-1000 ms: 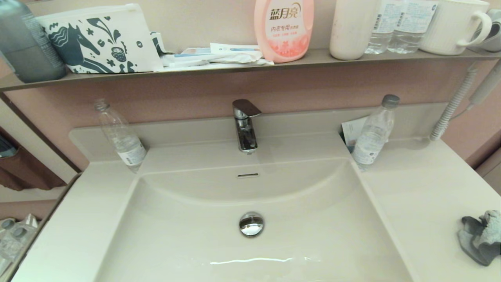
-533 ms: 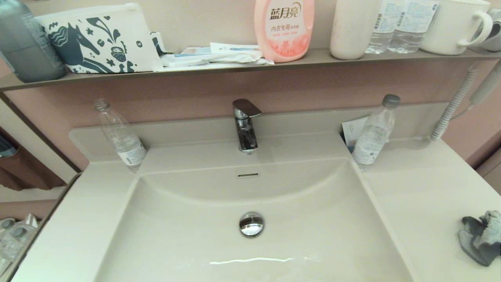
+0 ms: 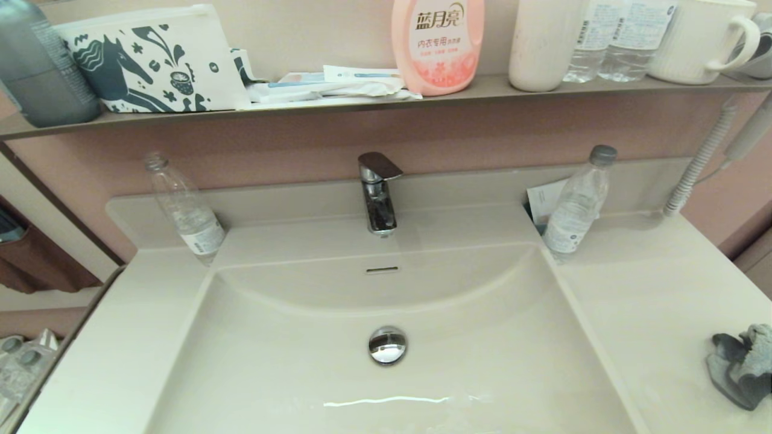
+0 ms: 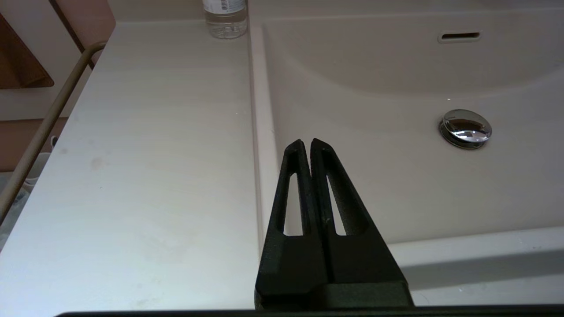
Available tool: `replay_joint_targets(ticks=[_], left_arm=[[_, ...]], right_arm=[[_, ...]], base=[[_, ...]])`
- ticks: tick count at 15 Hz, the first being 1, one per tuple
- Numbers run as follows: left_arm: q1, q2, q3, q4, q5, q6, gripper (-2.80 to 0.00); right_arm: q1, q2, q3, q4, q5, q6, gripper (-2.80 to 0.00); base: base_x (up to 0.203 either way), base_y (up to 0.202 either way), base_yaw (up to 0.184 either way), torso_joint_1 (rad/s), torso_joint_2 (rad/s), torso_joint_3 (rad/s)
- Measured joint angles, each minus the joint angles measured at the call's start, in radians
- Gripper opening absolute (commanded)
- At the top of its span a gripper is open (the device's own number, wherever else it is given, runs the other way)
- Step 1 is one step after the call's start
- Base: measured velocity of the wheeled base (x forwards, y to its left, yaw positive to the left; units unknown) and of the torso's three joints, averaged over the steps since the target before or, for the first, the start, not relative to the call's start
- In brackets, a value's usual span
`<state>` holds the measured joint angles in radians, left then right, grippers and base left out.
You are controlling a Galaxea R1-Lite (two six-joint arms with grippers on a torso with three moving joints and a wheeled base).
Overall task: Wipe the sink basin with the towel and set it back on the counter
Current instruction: Pick up the cloth
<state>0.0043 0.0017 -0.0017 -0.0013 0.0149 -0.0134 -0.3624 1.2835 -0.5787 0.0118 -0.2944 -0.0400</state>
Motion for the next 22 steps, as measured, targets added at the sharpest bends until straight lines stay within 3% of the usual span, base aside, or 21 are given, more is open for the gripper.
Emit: replay_joint_targets(ticks=[3,6,11,15,19,20,22], left_arm=[[0.0,0.0,0.0,0.0,0.0,0.0,-2.8],[0.0,0.0,0.0,0.0,0.0,0.0,-2.8],[0.0,0.0,0.0,0.0,0.0,0.0,-2.8],[0.0,0.0,0.0,0.0,0.0,0.0,-2.8],[0.0,0.0,0.0,0.0,0.0,0.0,-2.8],[0.0,0.0,0.0,0.0,0.0,0.0,-2.8],[0.0,0.0,0.0,0.0,0.0,0.0,-2.8]], right_arm=[[-0.005,0.012,-0.071,0.145,0.132,0.025,0.0],[-0.006,0.023,-0.091,0.169,0.221,0.042,0.0],[-0.011,0.092,-0.074,0.157,0.228,0.053,0.0],[-0.062,0.181,-0.068,0.043,0.251,0.051,0.0],[-0.073,0.241,-0.068,0.018,0.286,0.042,0.0],[-0.072,0.25,-0.068,0.016,0.286,0.042,-2.8],[-0.072,0.263,-0.068,0.002,0.287,0.042,-2.8]], base=[[0.0,0.0,0.0,0.0,0.0,0.0],[0.0,0.0,0.0,0.0,0.0,0.0],[0.0,0.0,0.0,0.0,0.0,0.0],[0.0,0.0,0.0,0.0,0.0,0.0],[0.0,0.0,0.0,0.0,0.0,0.0],[0.0,0.0,0.0,0.0,0.0,0.0],[0.0,0.0,0.0,0.0,0.0,0.0]])
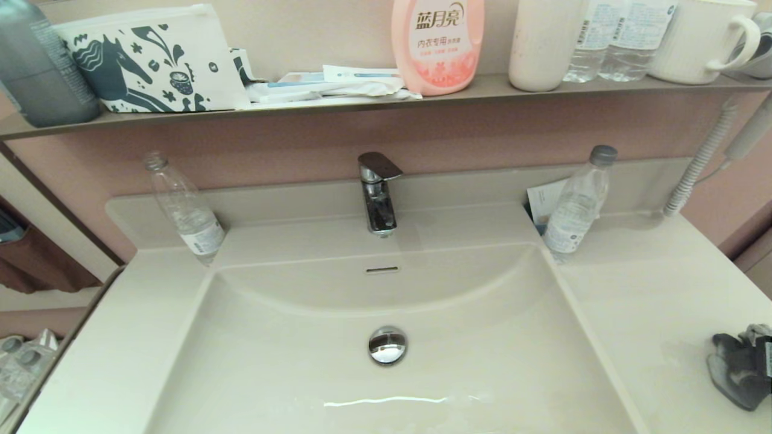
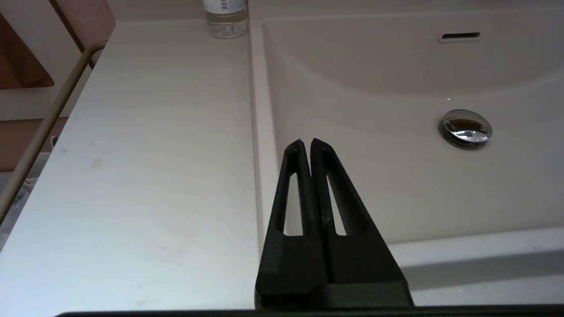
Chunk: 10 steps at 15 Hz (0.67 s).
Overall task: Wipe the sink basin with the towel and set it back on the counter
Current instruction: Pick up the cloth
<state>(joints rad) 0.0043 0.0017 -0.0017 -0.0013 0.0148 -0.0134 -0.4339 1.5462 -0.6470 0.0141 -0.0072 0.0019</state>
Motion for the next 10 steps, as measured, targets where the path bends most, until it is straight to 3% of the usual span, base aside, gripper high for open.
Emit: replay_joint_targets(ticks=[10], left_arm=[[0.0,0.0,0.0,0.0,0.0,0.0,-2.8]], right_arm=[[0.011,-0.13,0.037,-0.01,0.0,0.006,-2.8]], base=[[0.0,0.0,0.0,0.0,0.0,0.0]])
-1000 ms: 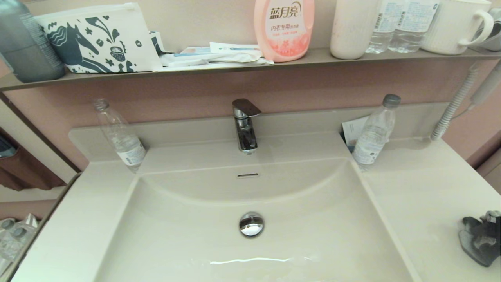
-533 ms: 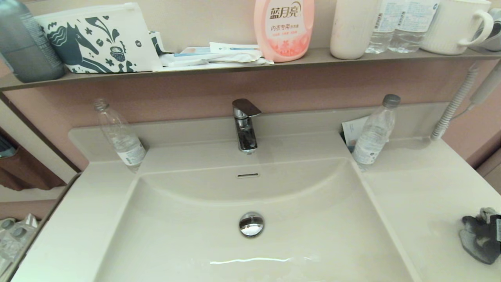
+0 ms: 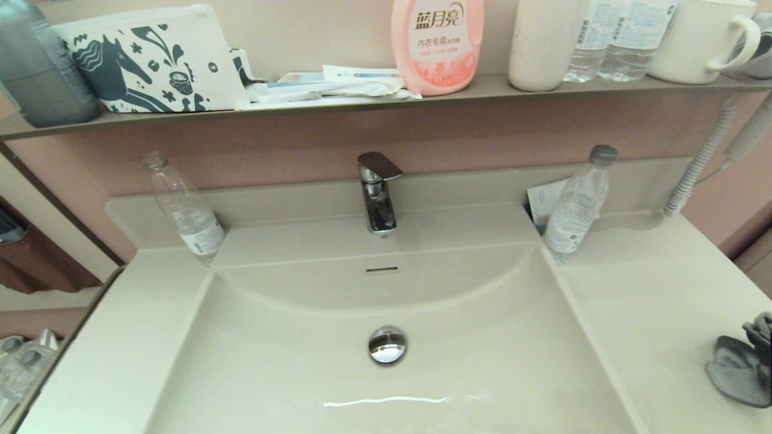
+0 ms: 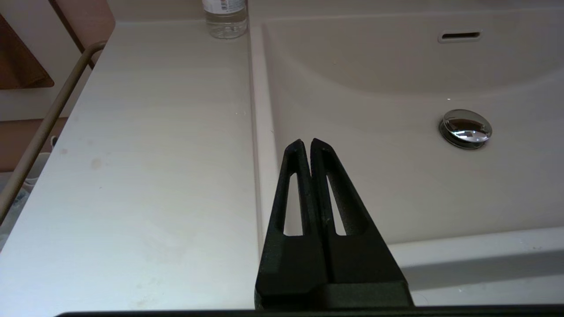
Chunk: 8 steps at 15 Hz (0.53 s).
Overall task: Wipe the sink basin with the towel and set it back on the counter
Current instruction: Pick up the cloth
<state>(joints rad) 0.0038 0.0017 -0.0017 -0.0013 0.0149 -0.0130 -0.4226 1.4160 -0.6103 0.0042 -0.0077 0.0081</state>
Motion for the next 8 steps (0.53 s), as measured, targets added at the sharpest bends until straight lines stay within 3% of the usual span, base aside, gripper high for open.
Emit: replay_joint_targets(ticks=[4,8], left_arm=[[0.0,0.0,0.0,0.0,0.0,0.0,-2.8],[0.0,0.0,0.0,0.0,0.0,0.0,-2.8]], right_arm=[[0.115,-0.134,-0.207,0.283,-0.003,0.071,-2.8],[0.427,-0.19,-0.483,0.628,-0.053,0.257,-2.8]], base=[[0.0,0.0,0.0,0.0,0.0,0.0],[0.0,0.0,0.0,0.0,0.0,0.0]])
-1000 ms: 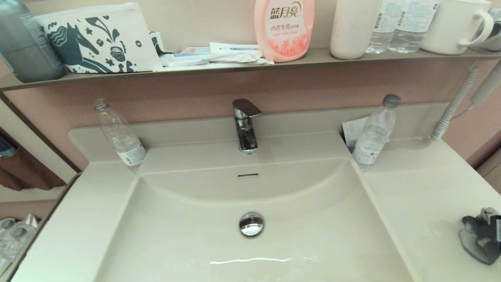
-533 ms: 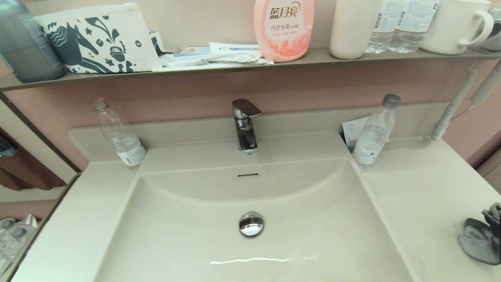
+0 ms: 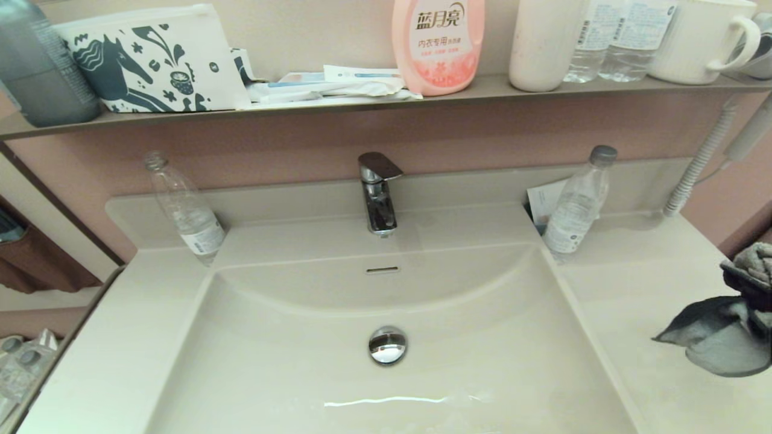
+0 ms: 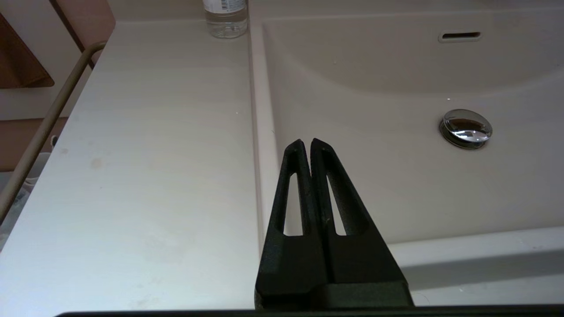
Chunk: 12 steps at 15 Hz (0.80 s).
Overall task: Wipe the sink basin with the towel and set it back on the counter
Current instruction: Wipe the sink
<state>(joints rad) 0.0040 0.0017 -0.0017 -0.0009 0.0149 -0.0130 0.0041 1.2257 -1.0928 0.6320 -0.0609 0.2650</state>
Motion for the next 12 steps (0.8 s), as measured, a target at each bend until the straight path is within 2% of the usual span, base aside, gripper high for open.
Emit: replay_joint_targets(ticks=[3,7,12], left_arm=[[0.0,0.0,0.0,0.0,0.0,0.0,-2.8],[0.0,0.0,0.0,0.0,0.0,0.0,-2.8],[0.0,0.0,0.0,0.0,0.0,0.0,-2.8]], right_arm=[[0.224,0.041,-0.115,0.146,-0.043,0.168,-2.8],[0.518,0.172,-0.192,0.247,-0.058,0.362,-2.8],[0.711,0.423,-0.249,0.256,-0.142,0.502,-2.8]], base=[[0.0,0.0,0.0,0.0,0.0,0.0],[0.0,0.0,0.0,0.0,0.0,0.0],[0.0,0.0,0.0,0.0,0.0,0.0]])
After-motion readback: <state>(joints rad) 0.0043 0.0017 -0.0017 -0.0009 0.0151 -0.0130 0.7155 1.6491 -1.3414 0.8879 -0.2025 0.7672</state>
